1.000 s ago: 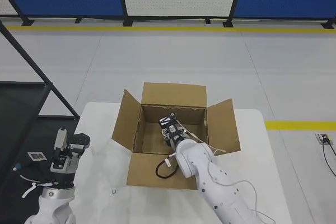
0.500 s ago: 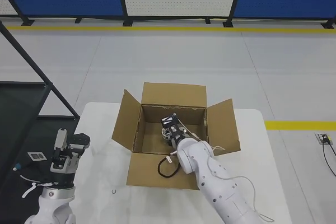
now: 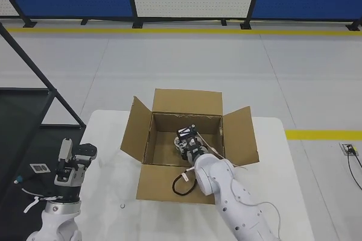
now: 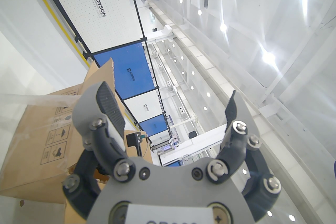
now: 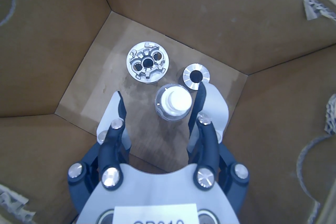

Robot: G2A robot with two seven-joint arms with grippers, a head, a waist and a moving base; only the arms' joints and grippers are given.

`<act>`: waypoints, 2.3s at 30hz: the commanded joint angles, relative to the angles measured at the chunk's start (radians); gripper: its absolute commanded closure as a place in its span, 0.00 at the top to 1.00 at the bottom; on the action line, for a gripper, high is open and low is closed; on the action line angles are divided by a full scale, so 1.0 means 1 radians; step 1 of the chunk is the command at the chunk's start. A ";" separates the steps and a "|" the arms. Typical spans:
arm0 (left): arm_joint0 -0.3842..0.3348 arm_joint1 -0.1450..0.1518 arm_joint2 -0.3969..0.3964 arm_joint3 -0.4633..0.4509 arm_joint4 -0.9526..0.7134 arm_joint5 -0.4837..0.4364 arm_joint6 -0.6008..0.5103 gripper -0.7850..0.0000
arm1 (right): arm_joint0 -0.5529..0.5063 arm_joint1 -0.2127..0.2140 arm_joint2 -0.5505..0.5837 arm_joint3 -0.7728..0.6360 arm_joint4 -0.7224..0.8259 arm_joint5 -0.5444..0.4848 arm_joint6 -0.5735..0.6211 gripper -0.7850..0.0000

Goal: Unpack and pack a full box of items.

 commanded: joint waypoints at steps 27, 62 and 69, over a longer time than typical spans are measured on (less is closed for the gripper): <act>-0.058 0.006 0.024 0.016 0.113 0.124 -0.036 1.00 | -0.186 0.023 0.180 -0.383 0.333 -0.141 -0.141 1.00; -0.300 0.013 0.325 0.161 0.324 0.284 -0.301 1.00 | -0.176 0.152 0.740 -0.311 0.989 -0.199 0.193 1.00; -0.336 0.011 0.356 0.206 0.338 0.294 -0.312 1.00 | -0.141 0.170 0.697 -0.259 1.072 -0.287 0.287 1.00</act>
